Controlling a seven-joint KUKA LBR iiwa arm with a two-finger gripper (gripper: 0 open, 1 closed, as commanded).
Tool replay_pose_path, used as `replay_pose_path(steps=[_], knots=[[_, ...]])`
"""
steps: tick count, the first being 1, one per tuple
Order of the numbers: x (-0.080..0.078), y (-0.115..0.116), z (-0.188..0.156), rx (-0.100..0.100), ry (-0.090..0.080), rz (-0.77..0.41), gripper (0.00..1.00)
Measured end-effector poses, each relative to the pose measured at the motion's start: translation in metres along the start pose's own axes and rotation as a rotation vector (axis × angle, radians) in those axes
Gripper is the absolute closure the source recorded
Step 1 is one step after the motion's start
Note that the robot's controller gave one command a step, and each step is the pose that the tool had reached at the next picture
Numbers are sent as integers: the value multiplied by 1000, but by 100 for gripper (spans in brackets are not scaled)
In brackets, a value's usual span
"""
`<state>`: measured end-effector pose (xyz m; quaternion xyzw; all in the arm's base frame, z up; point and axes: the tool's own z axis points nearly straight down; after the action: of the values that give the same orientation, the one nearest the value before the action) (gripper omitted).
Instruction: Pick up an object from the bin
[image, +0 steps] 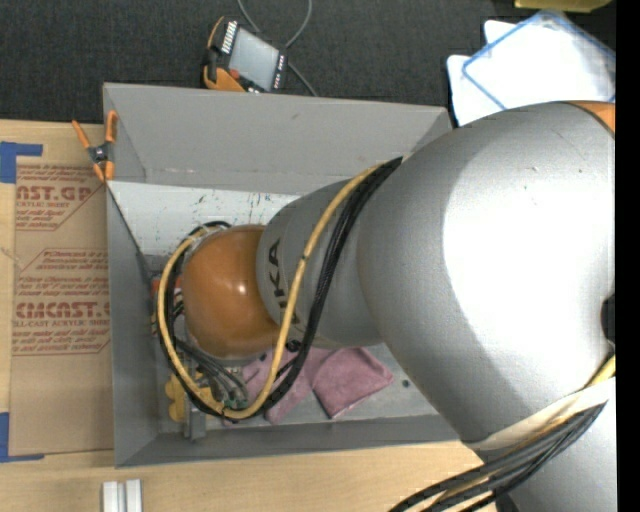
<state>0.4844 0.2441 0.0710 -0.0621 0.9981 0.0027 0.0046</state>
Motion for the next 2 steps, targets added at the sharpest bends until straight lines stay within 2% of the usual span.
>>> replay_pose_path(steps=[1, 2], knots=[[1, 2, -67, -1, 1, -77, 0], [-3, -25, -28, 6, 9, 468, 0]])
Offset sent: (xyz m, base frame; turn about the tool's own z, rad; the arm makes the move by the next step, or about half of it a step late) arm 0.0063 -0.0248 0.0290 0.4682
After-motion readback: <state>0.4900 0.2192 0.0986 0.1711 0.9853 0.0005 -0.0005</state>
